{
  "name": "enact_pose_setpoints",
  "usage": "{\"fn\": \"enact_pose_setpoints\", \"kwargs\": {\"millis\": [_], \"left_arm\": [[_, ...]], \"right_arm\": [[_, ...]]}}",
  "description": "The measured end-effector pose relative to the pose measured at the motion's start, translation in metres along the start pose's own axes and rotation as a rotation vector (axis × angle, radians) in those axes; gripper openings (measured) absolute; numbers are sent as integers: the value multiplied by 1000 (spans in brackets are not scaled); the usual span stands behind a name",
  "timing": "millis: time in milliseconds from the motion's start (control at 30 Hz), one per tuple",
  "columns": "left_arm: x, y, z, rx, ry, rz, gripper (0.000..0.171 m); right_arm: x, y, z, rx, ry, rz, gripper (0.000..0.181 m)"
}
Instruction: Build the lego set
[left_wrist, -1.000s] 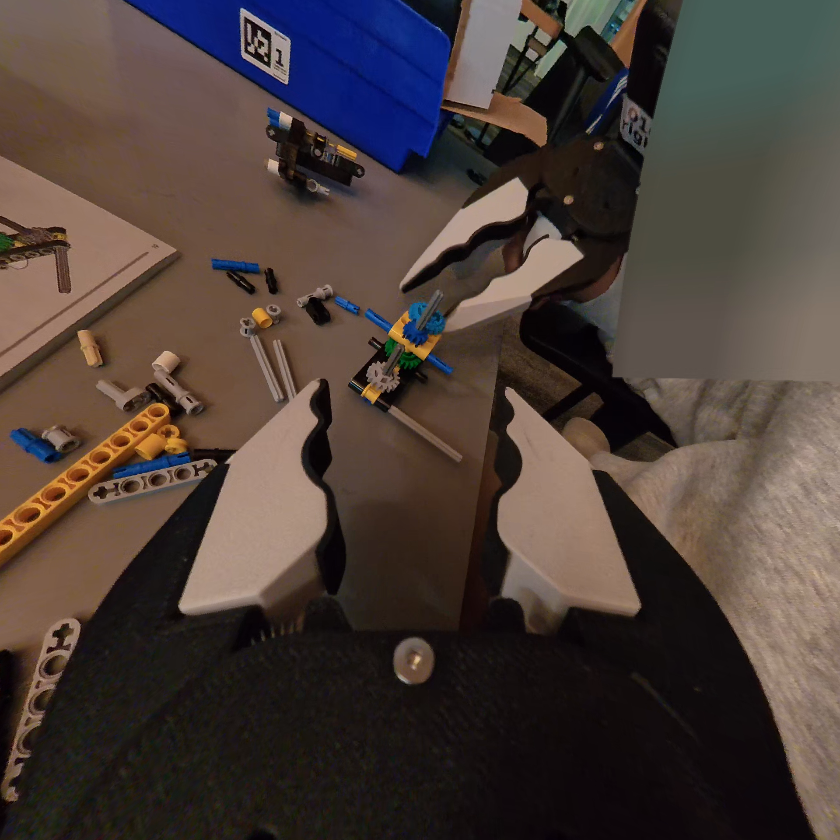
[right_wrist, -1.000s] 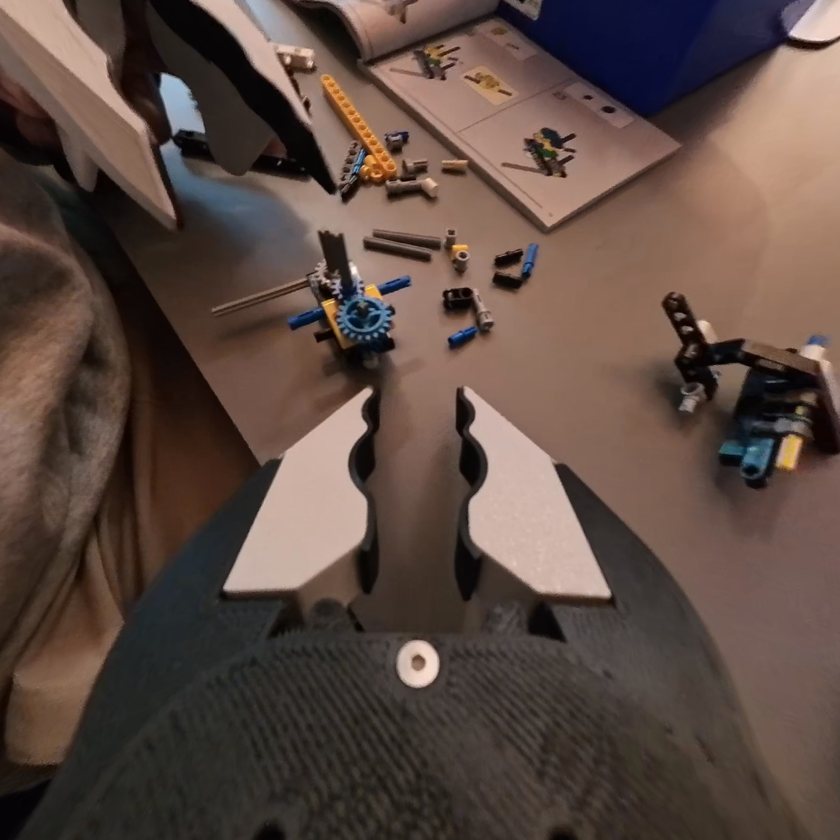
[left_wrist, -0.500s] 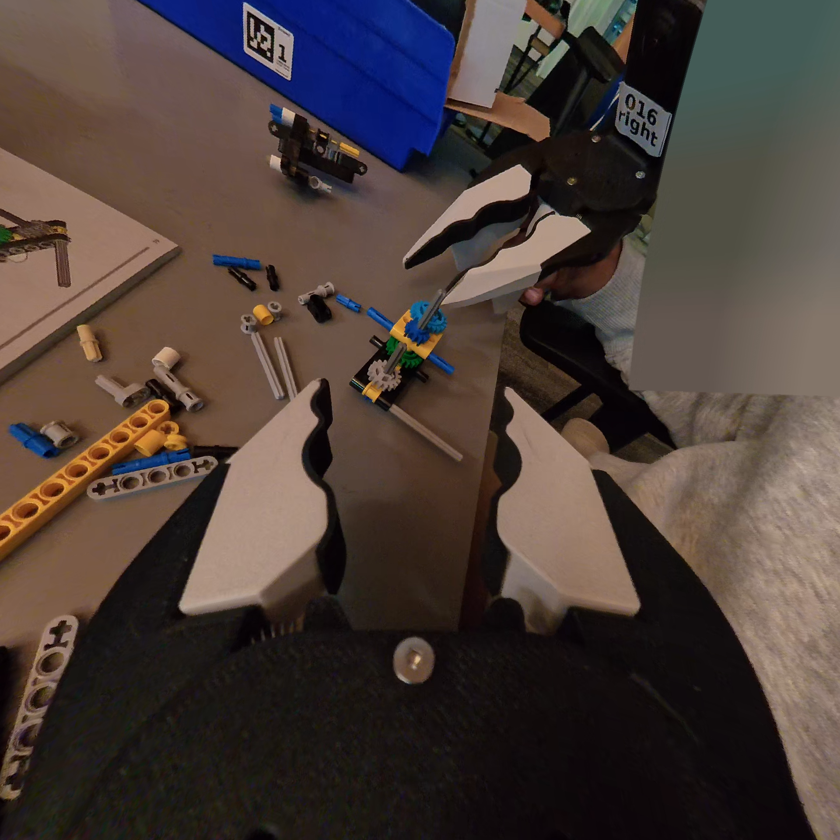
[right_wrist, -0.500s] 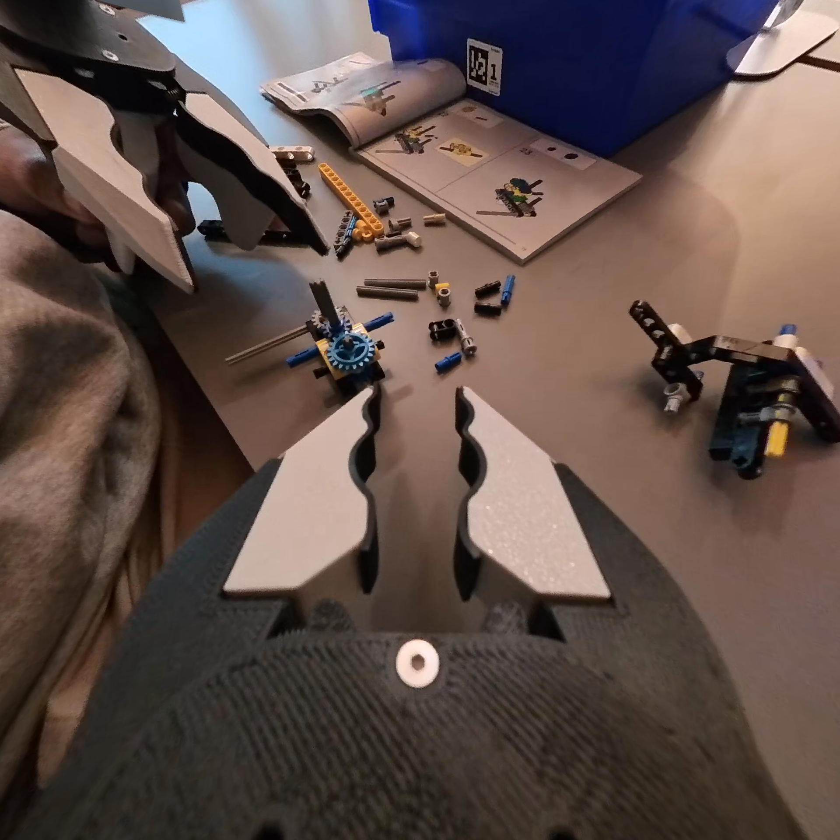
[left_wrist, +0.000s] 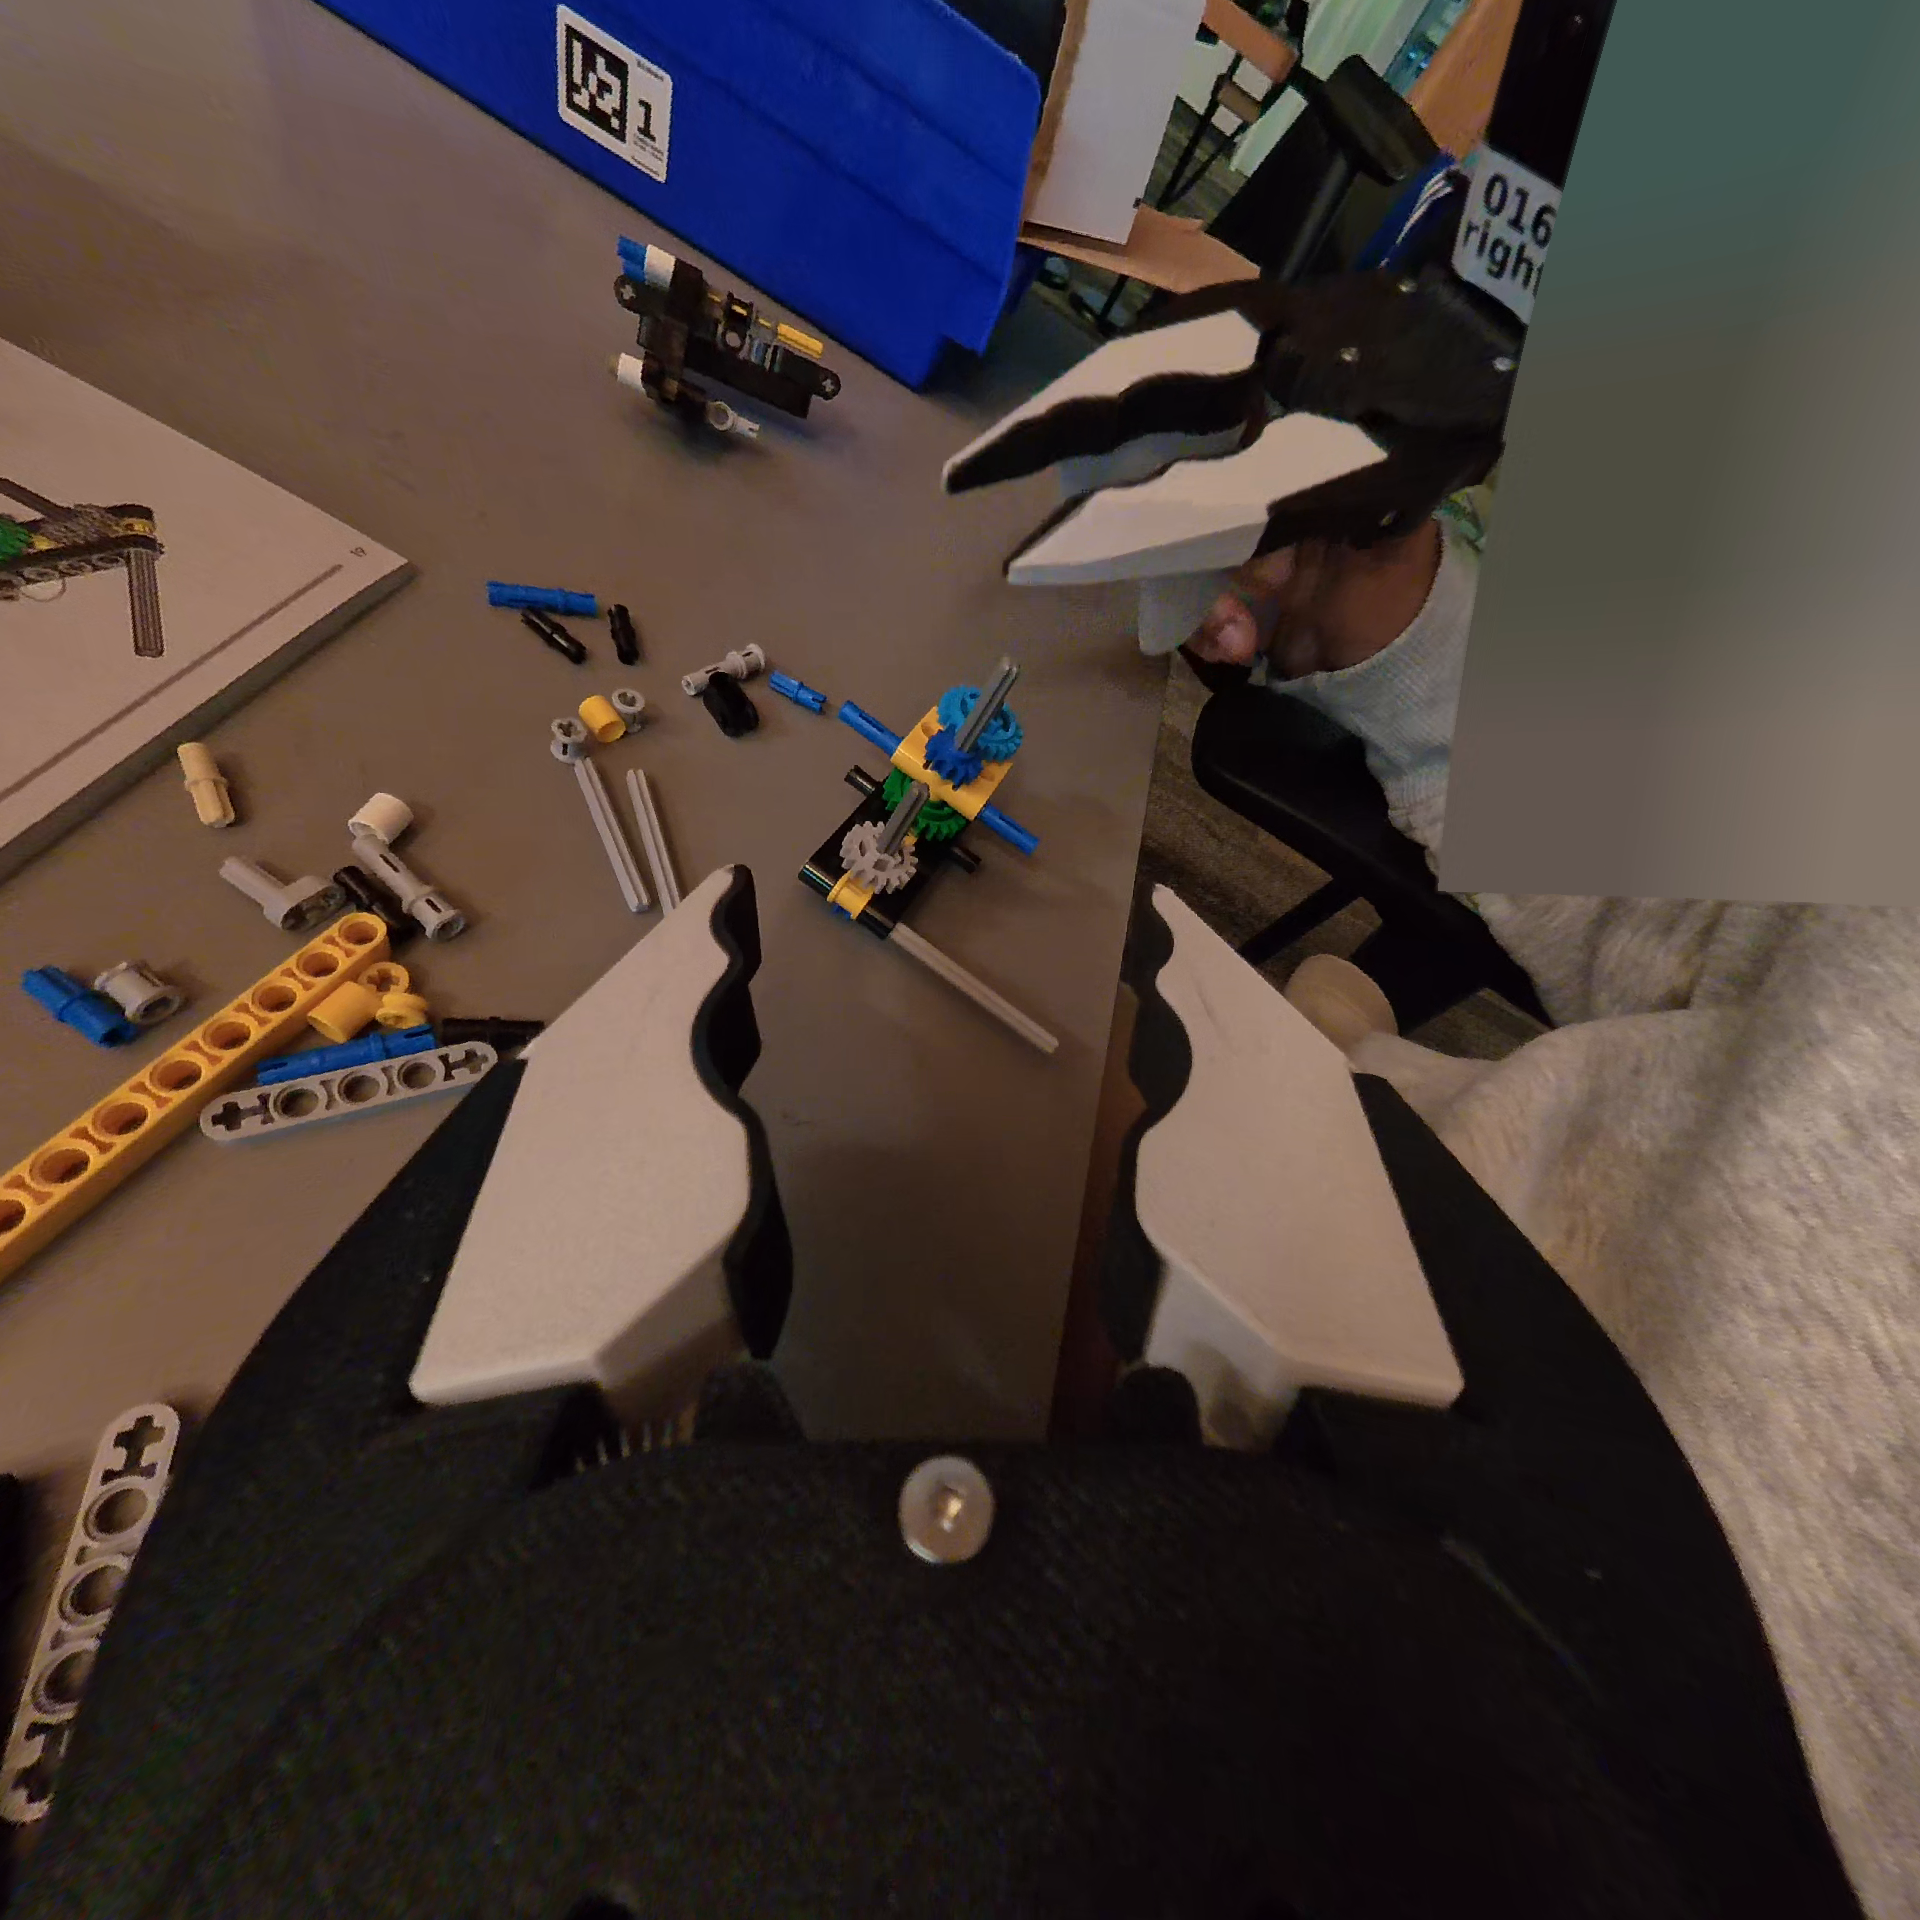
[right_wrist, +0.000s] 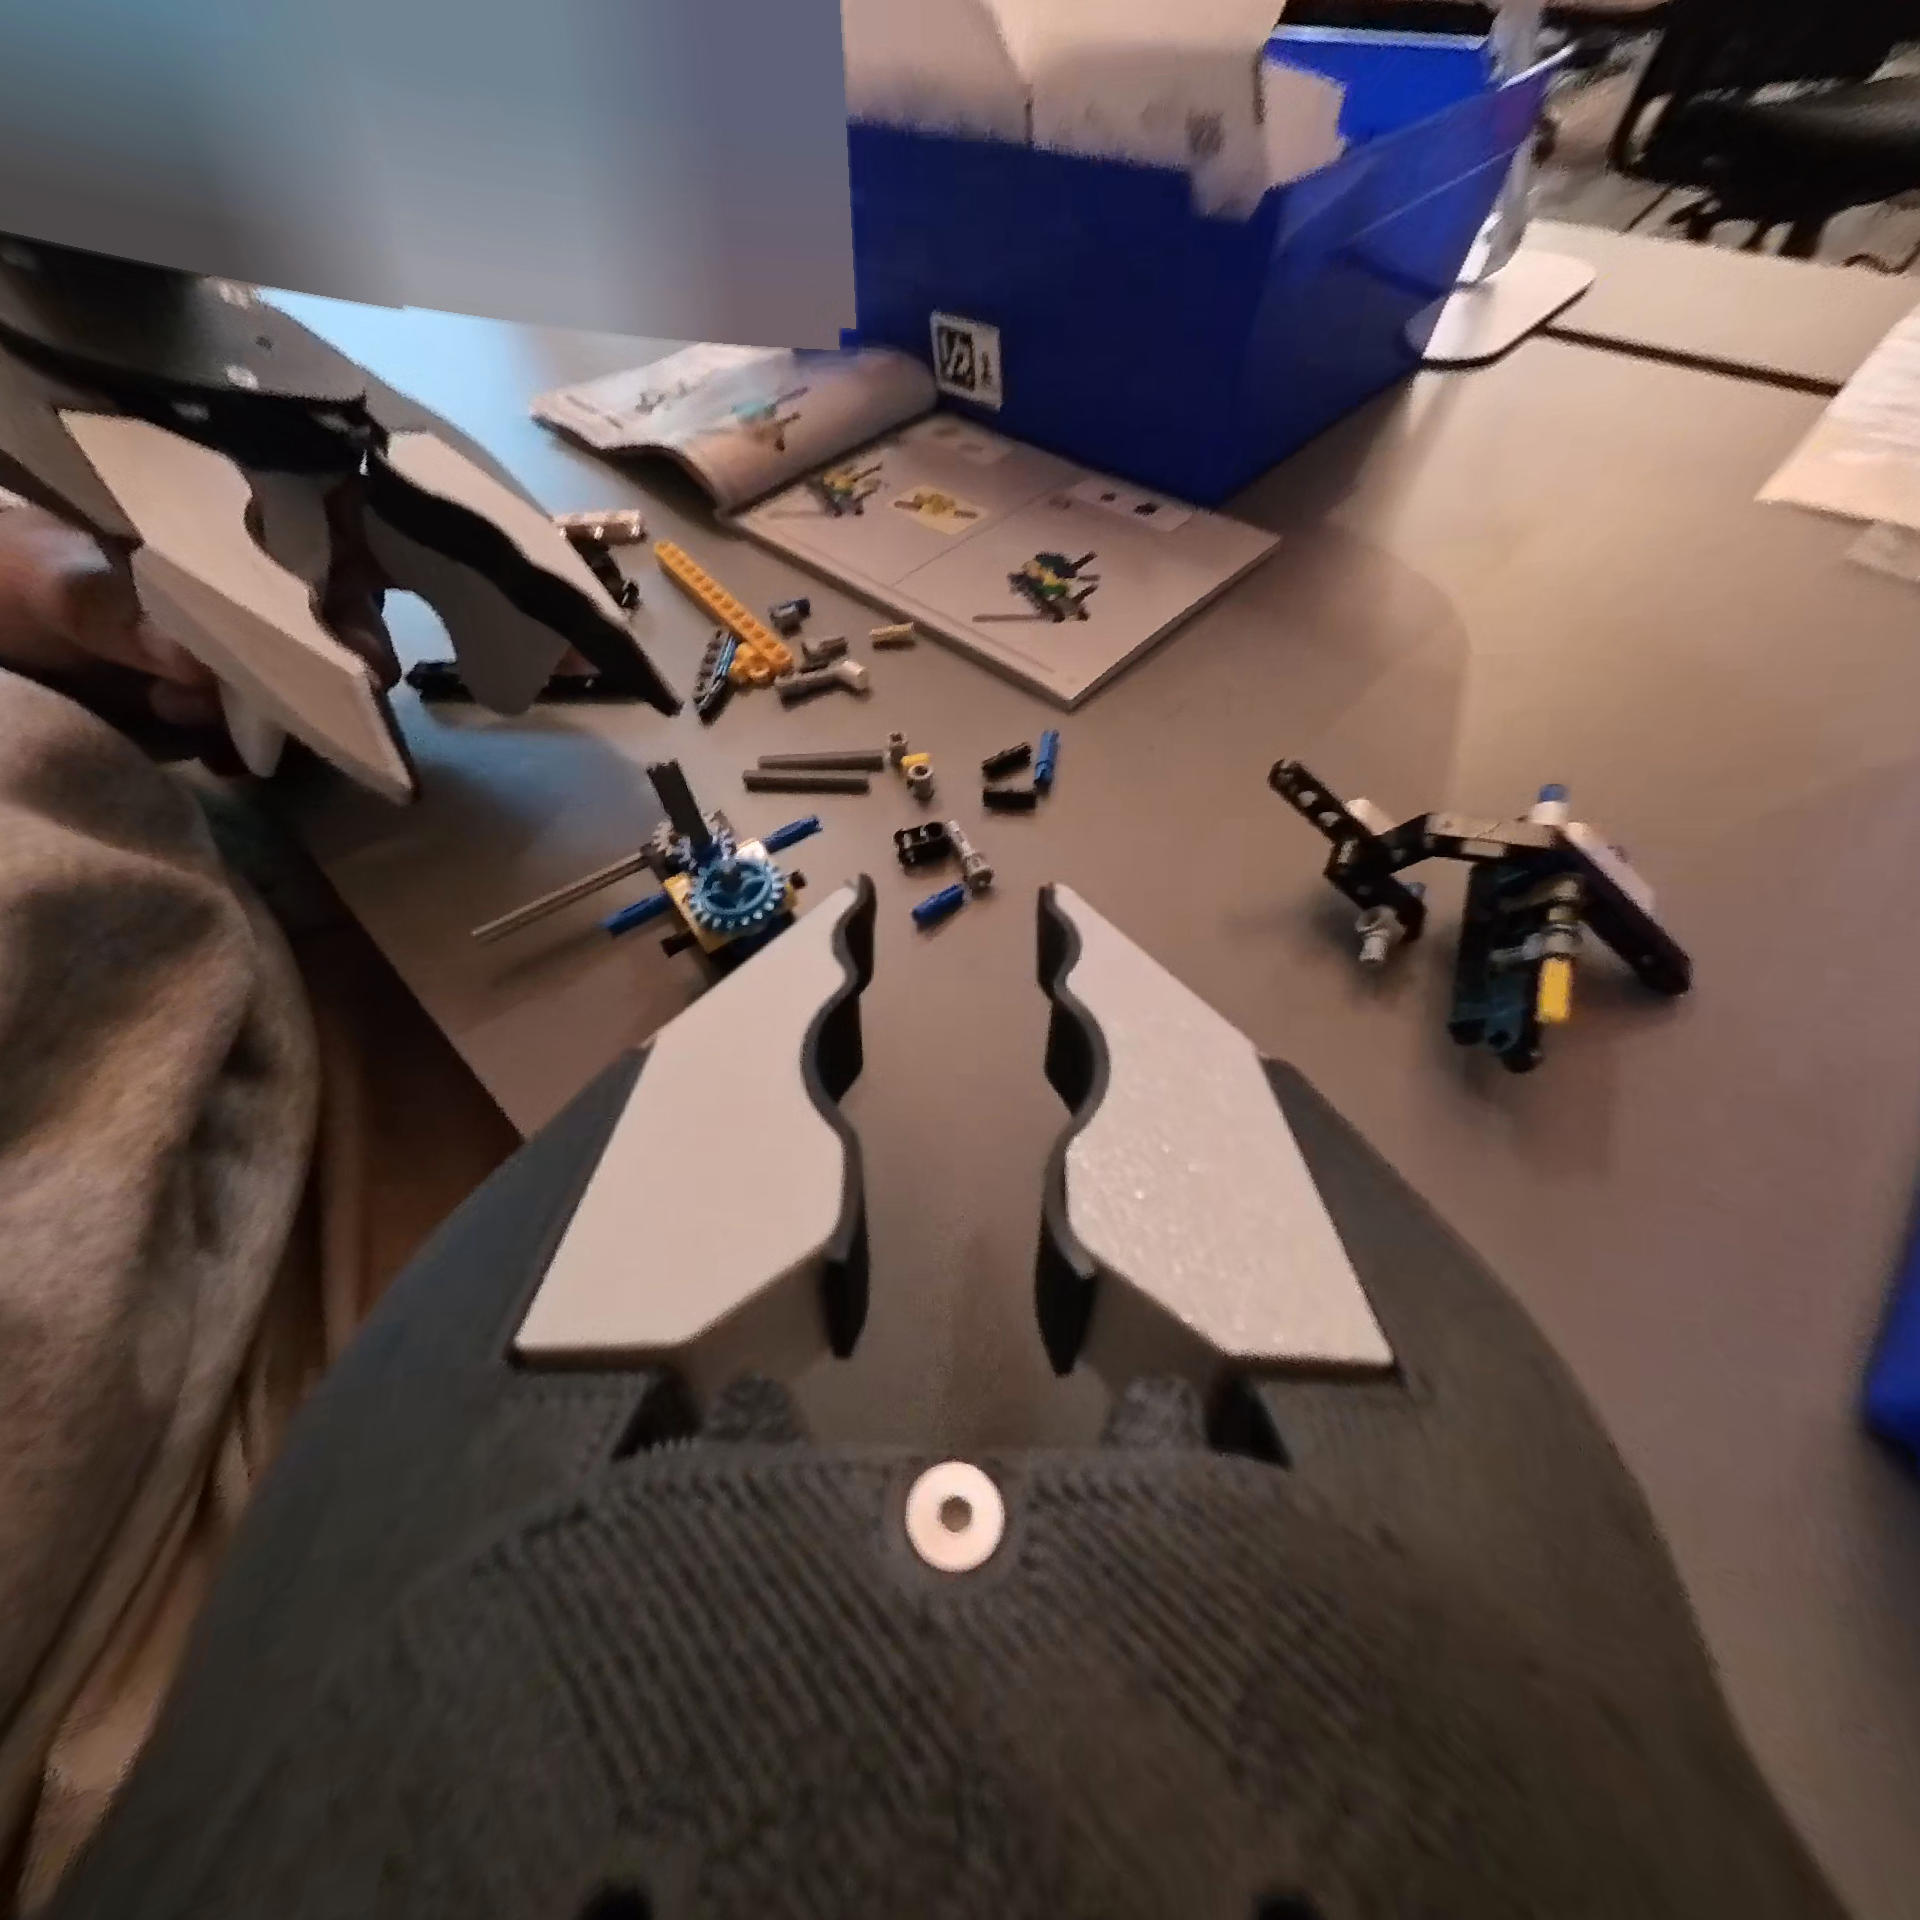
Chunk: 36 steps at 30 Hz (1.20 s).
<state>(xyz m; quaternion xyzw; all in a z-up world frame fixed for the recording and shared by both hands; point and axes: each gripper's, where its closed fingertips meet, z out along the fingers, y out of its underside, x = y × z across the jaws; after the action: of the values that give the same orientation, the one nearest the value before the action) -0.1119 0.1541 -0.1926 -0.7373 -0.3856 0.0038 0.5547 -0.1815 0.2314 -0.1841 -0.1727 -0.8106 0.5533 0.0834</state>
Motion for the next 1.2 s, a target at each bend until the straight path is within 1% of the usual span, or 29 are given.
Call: {"fn": "enact_pose_setpoints", "kwargs": {"millis": [167, 300, 367, 500, 533, 600, 700, 867, 1200], "left_arm": [[0, 0, 0, 0, -1, 0, 70], [0, 0, 0, 0, -2, 1, 70], [0, 0, 0, 0, -2, 0, 70], [0, 0, 0, 0, -2, -1, 70], [-1, 0, 0, 0, -2, -1, 70], [-1, 0, 0, -1, -2, -1, 70], [-1, 0, 0, -1, -1, -3, 70], [-1, 0, 0, 0, 0, -7, 70], [-1, 0, 0, -1, 3, -11, 70]], "right_arm": [[9, -13, -8, 90, 31, 37, 24], [8, -13, -8, 92, 26, 32, 23], [2, -13, -6, 88, 1, 16, 22], [-21, -15, -1, 87, -104, -32, 19], [-29, -15, 1, 87, -137, -43, 16], [-41, -15, 4, 78, -191, -58, 10], [-50, -9, 12, 39, -223, -63, 11], [-49, -3, 19, -7, -195, -66, 11], [-50, 6, 23, -62, -200, -53, 11]]}}
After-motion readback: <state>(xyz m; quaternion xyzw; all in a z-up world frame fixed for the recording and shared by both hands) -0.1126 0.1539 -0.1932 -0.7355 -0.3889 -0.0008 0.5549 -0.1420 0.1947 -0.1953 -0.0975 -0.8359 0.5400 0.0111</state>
